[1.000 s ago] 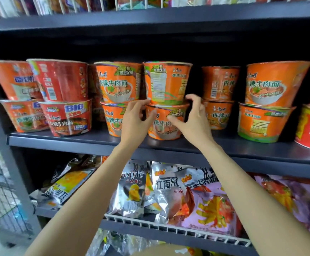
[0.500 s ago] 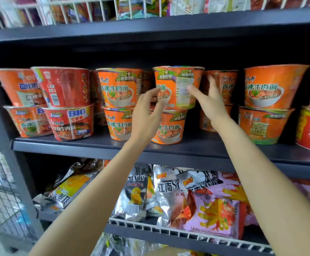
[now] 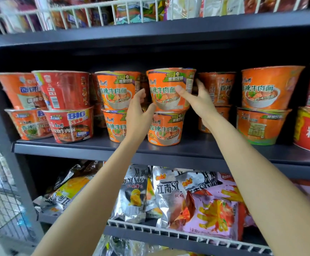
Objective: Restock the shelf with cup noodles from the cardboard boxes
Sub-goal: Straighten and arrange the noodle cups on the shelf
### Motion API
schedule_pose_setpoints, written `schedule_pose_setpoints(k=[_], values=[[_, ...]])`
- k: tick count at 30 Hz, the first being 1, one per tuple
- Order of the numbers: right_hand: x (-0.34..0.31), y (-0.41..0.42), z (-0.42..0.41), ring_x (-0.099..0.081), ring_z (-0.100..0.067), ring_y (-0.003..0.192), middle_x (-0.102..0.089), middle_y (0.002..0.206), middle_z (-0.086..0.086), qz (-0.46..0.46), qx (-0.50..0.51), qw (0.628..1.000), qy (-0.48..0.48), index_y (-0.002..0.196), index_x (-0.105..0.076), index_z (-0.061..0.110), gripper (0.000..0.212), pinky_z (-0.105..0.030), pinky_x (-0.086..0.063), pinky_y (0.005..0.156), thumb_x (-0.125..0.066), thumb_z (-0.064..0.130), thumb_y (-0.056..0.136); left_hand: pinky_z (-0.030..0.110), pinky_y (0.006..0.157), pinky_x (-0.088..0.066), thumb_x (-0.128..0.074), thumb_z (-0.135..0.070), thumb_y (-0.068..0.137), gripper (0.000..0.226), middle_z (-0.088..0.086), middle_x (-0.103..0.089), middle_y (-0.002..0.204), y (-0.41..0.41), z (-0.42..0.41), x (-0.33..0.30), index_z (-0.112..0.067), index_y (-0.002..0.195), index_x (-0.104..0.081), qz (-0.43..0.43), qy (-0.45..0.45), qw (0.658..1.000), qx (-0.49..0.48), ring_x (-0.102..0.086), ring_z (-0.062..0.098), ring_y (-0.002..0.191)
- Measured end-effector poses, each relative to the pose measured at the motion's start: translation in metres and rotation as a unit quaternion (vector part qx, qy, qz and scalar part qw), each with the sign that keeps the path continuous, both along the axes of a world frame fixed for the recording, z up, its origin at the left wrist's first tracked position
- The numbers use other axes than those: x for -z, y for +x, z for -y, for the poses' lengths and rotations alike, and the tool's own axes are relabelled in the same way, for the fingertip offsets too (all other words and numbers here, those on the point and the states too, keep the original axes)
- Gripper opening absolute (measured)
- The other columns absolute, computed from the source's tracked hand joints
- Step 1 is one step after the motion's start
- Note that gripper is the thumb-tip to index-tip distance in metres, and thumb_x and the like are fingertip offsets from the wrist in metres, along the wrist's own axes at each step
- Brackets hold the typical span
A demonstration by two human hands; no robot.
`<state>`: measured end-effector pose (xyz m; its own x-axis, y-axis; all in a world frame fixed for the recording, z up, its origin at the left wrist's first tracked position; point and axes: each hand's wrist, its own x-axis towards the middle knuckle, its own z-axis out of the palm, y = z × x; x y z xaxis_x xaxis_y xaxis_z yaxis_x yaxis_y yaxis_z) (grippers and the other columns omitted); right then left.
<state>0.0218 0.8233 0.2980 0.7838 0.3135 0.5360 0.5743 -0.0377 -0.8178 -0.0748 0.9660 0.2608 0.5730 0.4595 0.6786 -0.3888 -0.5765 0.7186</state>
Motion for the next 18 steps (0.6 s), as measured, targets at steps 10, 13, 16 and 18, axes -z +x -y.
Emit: schedule_pose_setpoints(k=[10, 13, 16, 18], values=[[0.001, -0.003, -0.014, -0.053, -0.013, 0.12, -0.052, 0.136, 0.004, -0.001, -0.082, 0.997, 0.0, 0.148, -0.022, 0.027, 0.084, -0.035, -0.044, 0.101, -0.069, 0.047, 0.081, 0.034, 0.095, -0.048, -0.071, -0.026, 0.078, 0.069, -0.003, -0.043, 0.139, -0.008, -0.005, 0.003, -0.026, 0.139, -0.039, -0.004, 0.067, 0.998, 0.012, -0.047, 0.01, 0.118], [0.005, -0.001, -0.017, -0.056, -0.012, 0.117, -0.055, 0.133, 0.005, -0.011, -0.097, 0.995, 0.003, 0.145, -0.029, 0.029, 0.077, -0.037, -0.045, 0.101, -0.068, 0.049, 0.081, 0.042, 0.098, -0.047, -0.076, -0.027, 0.077, 0.073, -0.001, -0.041, 0.138, -0.004, -0.008, 0.012, -0.026, 0.14, -0.037, -0.009, 0.075, 0.997, -0.012, -0.046, 0.015, 0.121], [0.009, 0.002, -0.016, -0.058, -0.012, 0.115, -0.058, 0.13, 0.005, -0.032, -0.112, 0.993, 0.01, 0.142, -0.035, 0.027, 0.07, -0.039, -0.045, 0.103, -0.067, 0.047, 0.082, 0.042, 0.098, -0.048, -0.077, -0.043, 0.071, 0.087, 0.0, -0.043, 0.139, 0.0, -0.008, 0.02, -0.028, 0.144, -0.033, -0.046, 0.06, 0.997, -0.011, -0.048, 0.016, 0.122], [0.01, 0.003, -0.015, -0.056, -0.014, 0.117, -0.057, 0.132, 0.003, -0.033, -0.106, 0.994, 0.012, 0.141, -0.037, 0.026, 0.067, -0.04, -0.044, 0.103, -0.066, 0.044, 0.084, 0.043, 0.097, -0.049, -0.075, -0.057, 0.062, 0.097, -0.004, -0.046, 0.138, 0.002, -0.008, 0.022, -0.032, 0.145, -0.03, -0.063, 0.053, 0.997, 0.0, -0.05, 0.015, 0.123]])
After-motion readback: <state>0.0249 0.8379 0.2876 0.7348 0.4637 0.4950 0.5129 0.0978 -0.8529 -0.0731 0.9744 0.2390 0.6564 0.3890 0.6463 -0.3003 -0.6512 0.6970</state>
